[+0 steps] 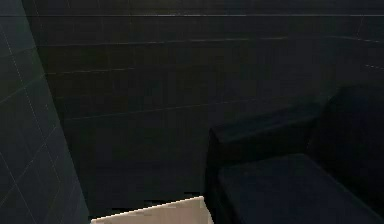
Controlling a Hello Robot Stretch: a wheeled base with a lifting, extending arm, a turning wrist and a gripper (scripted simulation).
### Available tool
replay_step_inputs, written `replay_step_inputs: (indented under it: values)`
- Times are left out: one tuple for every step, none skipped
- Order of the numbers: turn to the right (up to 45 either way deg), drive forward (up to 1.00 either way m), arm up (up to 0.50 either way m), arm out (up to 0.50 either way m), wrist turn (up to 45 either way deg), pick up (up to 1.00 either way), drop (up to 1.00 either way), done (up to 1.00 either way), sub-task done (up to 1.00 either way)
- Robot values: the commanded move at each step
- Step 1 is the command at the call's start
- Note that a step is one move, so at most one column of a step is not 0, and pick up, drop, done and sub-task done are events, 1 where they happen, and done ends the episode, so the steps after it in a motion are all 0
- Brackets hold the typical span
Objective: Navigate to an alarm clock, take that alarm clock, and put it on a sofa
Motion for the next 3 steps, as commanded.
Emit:
replay_step_inputs:
  values:
    - [0.0, 0.0, -0.24, 0.0, 0.0, 0.0, 0.0, 0.0, 0.0]
    - [0.0, 0.0, -0.32, 0.0, 0.0, 0.0, 0.0, 0.0, 0.0]
    - [0.0, 0.0, 0.0, 0.0, 0.0, 0.0, 1.0, 0.0, 0.0]
